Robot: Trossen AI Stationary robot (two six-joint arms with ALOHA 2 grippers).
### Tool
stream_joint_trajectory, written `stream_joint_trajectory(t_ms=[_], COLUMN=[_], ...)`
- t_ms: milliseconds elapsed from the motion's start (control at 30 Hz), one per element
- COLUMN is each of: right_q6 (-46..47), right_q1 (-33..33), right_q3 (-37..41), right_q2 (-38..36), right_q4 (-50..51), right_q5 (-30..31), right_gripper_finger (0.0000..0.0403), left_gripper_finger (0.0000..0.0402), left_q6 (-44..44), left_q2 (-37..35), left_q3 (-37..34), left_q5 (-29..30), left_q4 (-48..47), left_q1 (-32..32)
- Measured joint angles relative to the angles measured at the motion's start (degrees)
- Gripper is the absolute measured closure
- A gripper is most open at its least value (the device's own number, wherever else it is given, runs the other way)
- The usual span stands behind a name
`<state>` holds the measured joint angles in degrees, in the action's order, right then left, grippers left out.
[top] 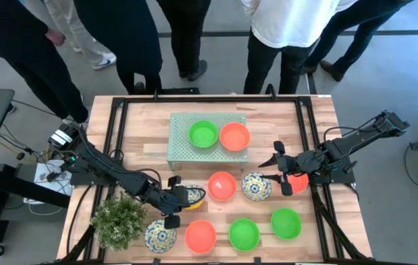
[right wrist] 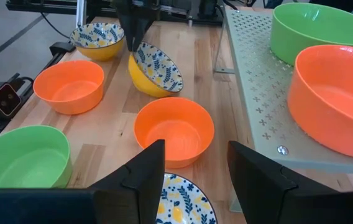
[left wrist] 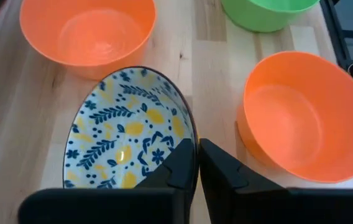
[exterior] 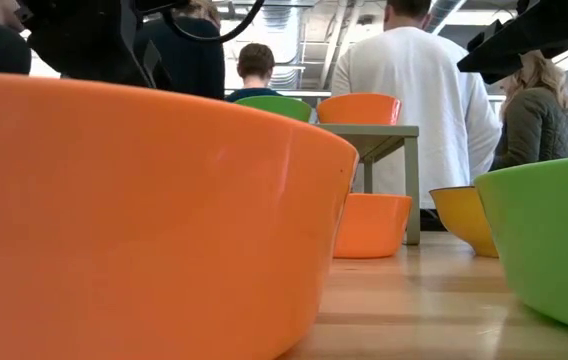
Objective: Pick & Place Mini bowls
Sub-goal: Put the white patterned bowl on the shelf
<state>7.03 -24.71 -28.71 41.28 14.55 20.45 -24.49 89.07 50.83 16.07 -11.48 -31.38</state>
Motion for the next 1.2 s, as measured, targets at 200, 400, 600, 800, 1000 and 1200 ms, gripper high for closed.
stream_joint_trajectory(t_ms=[200, 400, 600, 800, 1000, 1200], right_q6=[0.0, 0.0, 0.0, 0.0, 0.0, 0.0], right_q1=[0.0, 0.0, 0.0, 0.0, 0.0, 0.0], right_q3=[0.0, 0.0, 0.0, 0.0, 0.0, 0.0], right_q2=[0.0, 0.0, 0.0, 0.0, 0.0, 0.0], right_q4=[0.0, 0.0, 0.0, 0.0, 0.1, 0.1], right_q5=[0.0, 0.0, 0.0, 0.0, 0.0, 0.0], right_gripper_finger=[0.0234, 0.0234, 0.0234, 0.0234, 0.0234, 0.0234], left_gripper_finger=[0.0350, 0.0336, 0.0369, 0.0386, 0.0388, 0.0385], left_q6=[0.0, -1.8, -0.5, 0.2, 7.4, 8.0], left_q2=[0.0, 2.0, 3.8, 2.3, -0.9, -5.5], left_q3=[0.0, 0.0, 0.0, 1.5, 9.3, 17.7], left_q5=[0.2, -1.0, -2.4, -1.3, -0.4, 8.6], left_q4=[-0.1, 0.4, 0.2, -0.1, -3.7, -22.7], left_q1=[0.4, 1.2, 1.6, 1.5, 0.5, -0.5])
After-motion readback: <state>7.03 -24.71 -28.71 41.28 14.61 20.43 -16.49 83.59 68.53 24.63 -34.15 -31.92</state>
